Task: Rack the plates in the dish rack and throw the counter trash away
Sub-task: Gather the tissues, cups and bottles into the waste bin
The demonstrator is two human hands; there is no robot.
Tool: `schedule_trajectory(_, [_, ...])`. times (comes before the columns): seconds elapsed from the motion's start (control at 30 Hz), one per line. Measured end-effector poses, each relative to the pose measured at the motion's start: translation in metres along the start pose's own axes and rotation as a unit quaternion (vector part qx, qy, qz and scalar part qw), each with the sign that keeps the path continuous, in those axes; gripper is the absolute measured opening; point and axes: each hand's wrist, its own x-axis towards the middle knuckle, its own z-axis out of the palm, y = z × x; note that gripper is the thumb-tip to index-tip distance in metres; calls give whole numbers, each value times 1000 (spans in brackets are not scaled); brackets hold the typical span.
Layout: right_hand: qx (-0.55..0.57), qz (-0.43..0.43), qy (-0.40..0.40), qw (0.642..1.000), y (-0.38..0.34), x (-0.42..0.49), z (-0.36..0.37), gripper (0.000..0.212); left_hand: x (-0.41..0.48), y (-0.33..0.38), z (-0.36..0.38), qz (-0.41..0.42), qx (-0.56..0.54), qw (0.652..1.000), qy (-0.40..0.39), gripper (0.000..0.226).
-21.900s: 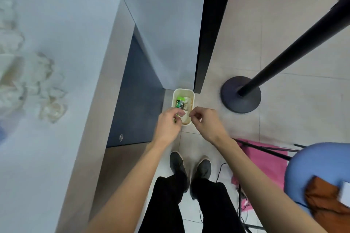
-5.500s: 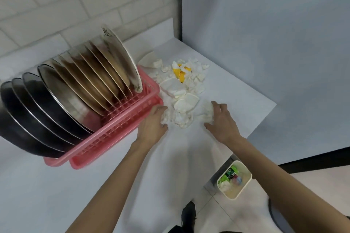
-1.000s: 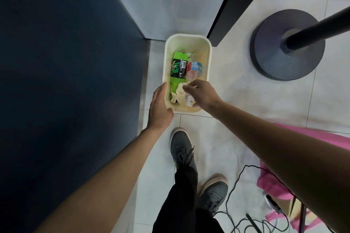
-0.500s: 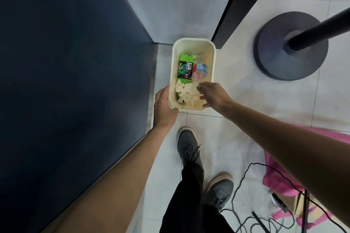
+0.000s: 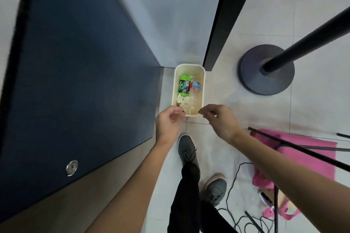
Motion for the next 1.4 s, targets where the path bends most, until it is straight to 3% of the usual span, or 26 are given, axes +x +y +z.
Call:
schedule_trajectory(0.5, [53,-79,45,994,-125,-219,-74,17,-213,176,-87,71,-9,997,27,10])
schedule_trajectory(0.67, [48,-127,50,990,-172,-271,-98,16,-285,218,-132,135,25,989,50,23])
schedule_trajectory(0.8, [-2,-216,31,976,-210,-302,-104,31,-321,233,-163,177,67,979,75,45])
schedule_trajectory(0.93, [-67,-296,9,953,-251,-313,-103,49,-337,249,-195,199,82,970,116,58])
schedule_trajectory(1.07, [-132,-343,-4,930,-295,-306,-95,53,-342,262,-231,202,119,954,187,63])
schedule_trajectory(1.4, [-208,-422,-72,880,-409,-246,-47,54,-306,260,-326,162,144,927,305,49])
